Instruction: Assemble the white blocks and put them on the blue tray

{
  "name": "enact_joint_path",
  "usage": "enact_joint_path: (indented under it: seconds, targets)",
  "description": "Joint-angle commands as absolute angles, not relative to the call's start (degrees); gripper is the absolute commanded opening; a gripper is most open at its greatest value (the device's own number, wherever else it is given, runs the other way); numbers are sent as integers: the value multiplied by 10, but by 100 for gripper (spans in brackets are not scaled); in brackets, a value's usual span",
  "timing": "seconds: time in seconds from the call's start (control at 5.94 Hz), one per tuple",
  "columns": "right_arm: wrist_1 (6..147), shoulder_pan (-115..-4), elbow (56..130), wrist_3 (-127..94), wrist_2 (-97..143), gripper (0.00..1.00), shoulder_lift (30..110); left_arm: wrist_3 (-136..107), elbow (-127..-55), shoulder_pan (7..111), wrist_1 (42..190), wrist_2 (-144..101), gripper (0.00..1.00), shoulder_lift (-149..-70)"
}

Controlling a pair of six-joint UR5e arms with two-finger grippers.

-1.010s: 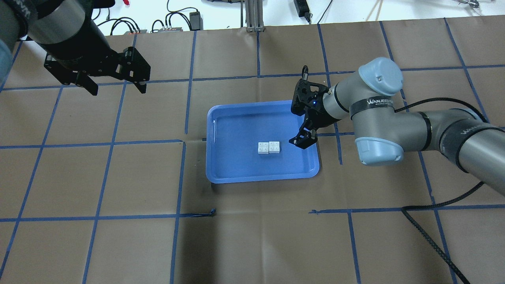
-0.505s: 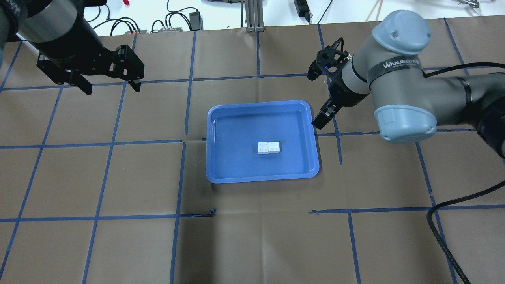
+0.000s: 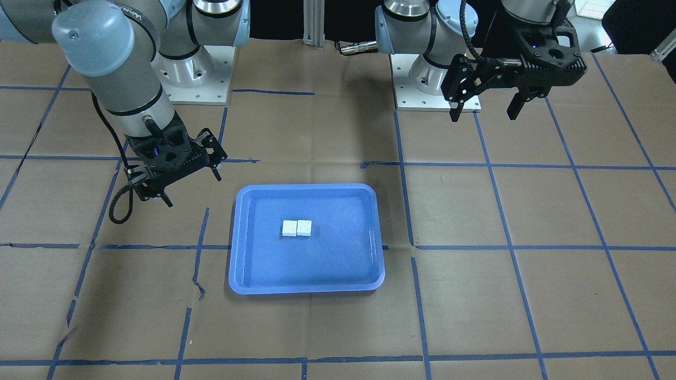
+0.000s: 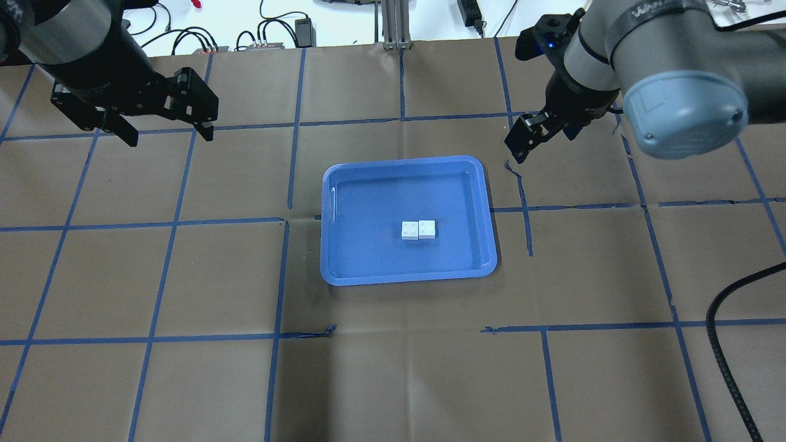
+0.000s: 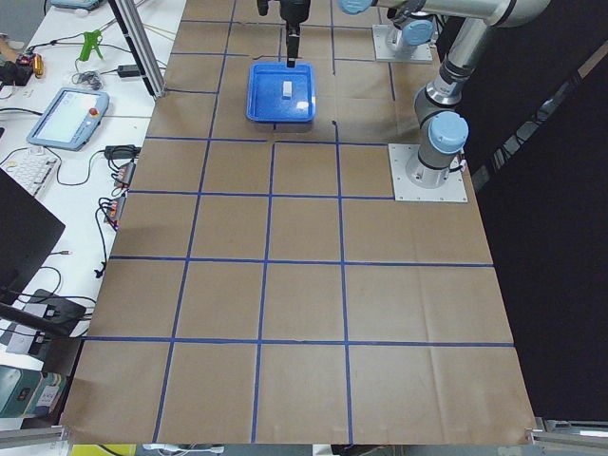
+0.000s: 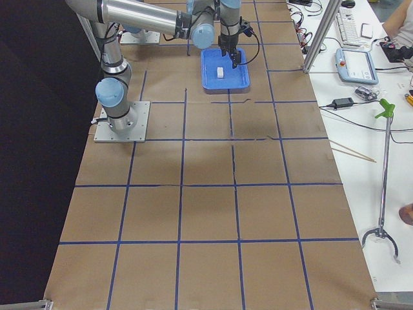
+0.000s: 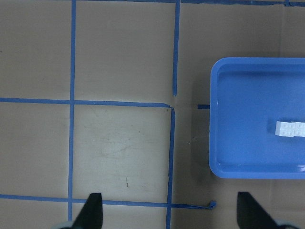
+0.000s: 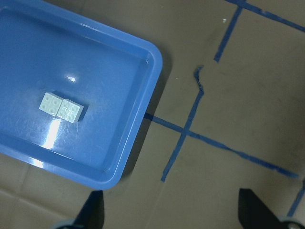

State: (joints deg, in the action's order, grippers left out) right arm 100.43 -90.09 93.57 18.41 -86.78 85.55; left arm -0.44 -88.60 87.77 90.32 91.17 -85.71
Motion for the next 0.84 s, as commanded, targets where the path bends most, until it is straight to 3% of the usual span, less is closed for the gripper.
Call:
enact_joint_path:
  seconds: [0.0, 0.67]
  targets:
    - [866, -889, 849, 42, -884, 100, 856, -8, -886, 880, 904, 900, 99, -861]
    - [835, -896, 824, 4, -901, 100, 860, -1, -886, 878, 904, 902, 99, -857]
